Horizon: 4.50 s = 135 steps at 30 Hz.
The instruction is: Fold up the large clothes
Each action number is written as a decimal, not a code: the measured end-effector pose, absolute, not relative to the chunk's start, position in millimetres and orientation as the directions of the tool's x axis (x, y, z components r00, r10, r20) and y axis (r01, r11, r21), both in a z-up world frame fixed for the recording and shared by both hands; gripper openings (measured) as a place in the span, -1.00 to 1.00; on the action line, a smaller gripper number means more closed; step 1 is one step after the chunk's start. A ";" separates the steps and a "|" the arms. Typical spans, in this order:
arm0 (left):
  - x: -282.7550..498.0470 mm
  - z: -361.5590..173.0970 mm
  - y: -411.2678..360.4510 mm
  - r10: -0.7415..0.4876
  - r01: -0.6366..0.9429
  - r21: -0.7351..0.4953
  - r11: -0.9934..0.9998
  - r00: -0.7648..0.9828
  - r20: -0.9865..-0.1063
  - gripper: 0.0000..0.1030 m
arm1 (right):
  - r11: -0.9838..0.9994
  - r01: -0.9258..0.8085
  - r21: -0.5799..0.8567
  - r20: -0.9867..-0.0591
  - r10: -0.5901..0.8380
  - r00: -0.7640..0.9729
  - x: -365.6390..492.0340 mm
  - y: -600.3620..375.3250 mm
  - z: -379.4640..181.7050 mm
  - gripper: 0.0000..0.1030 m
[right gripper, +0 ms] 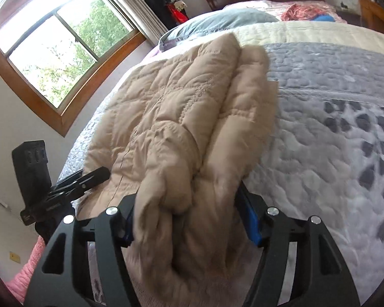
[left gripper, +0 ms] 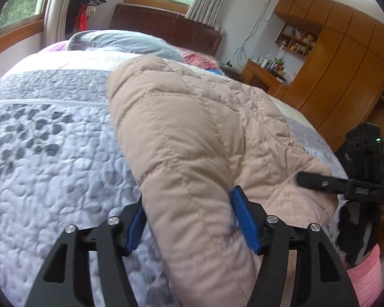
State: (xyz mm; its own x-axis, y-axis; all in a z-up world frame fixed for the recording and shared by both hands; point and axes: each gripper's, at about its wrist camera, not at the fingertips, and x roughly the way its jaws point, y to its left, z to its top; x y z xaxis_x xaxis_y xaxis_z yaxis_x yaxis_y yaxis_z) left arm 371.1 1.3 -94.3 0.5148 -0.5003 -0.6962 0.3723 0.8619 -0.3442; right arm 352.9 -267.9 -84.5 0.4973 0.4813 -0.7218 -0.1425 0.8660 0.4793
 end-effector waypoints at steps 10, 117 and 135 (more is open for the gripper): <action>294.9 -67.3 18.0 -0.405 0.375 -0.203 0.905 0.606 -0.684 0.36 | 0.907 -0.132 0.400 -0.745 0.405 0.530 291.4 -273.2 -60.8 0.27; 119.4 -11.0 49.2 -0.149 0.238 0.024 0.971 0.680 -0.718 0.92 | 0.993 0.087 0.078 -0.789 0.008 0.614 111.5 -175.8 -11.4 0.91; 122.6 -14.4 53.1 -0.148 0.231 0.016 0.973 0.673 -0.725 0.92 | 0.993 0.085 0.083 -0.796 0.015 0.605 114.2 -178.1 -17.0 0.91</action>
State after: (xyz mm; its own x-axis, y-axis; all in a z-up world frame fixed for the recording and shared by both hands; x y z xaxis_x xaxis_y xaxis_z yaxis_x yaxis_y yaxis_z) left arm 122.6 53.1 -14.4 0.6730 -0.1482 -0.7246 0.2310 0.9728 0.0156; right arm 114.2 -178.1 -17.0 0.6050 0.0148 -0.7961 0.0851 0.9929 0.0831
